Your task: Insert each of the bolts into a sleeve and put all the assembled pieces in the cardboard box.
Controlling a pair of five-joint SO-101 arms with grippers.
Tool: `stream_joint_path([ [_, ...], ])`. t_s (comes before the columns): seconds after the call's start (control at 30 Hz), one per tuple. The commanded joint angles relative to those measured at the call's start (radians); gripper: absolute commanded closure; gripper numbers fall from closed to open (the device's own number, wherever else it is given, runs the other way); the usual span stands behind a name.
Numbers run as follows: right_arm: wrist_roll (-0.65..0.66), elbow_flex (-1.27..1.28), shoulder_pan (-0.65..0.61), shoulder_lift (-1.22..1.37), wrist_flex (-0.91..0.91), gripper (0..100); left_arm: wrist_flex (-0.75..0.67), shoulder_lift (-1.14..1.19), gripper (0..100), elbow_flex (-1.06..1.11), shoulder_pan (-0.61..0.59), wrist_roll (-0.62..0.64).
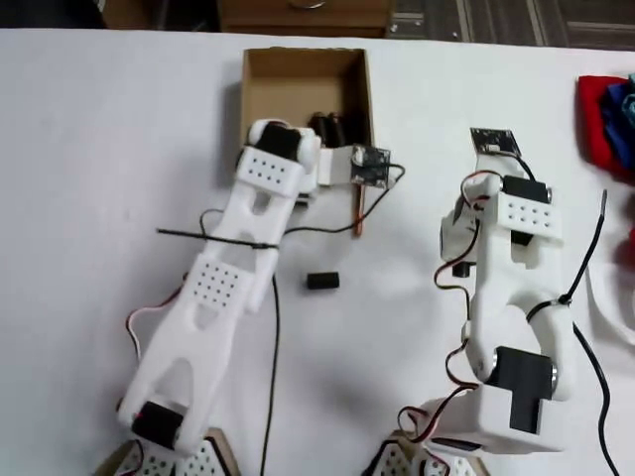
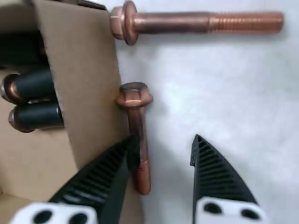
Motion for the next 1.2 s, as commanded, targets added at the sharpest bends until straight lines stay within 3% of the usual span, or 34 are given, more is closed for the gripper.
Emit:
stream_joint_path([
  [0.0,0.008,-0.008,0.012,-0.028,-0.013,97.7,-0.069,-0.005,80,-0.042,0.003,-0.003],
  [0.2,0.008,0.012,0.007,-0.028,-0.039,97.7,-0.186,0.005,80,-0.038,0.011,0.069],
  [0.4,0.008,0.014,0.007,-0.028,-0.039,97.7,-0.18,0.006,80,0.013,0.011,0.066],
  [0.57,0.006,0.014,0.007,-0.028,-0.041,97.7,-0.094,0.005,80,0.068,0.012,0.06],
  [0.67,0.005,0.014,0.007,-0.028,-0.041,97.7,-0.026,0.005,81,0.073,0.012,-0.028],
  [0.83,0.003,0.014,0.007,-0.028,-0.041,97.7,0.069,-0.002,99,0.065,0.012,-0.071],
  [0.97,0.002,0.014,0.007,-0.028,-0.041,97.7,0.118,-0.005,98,0.03,0.017,-0.068],
  [1.17,0.002,0.014,0.007,-0.028,-0.041,97.7,0.178,-0.046,98,-0.038,0.075,0.175],
])
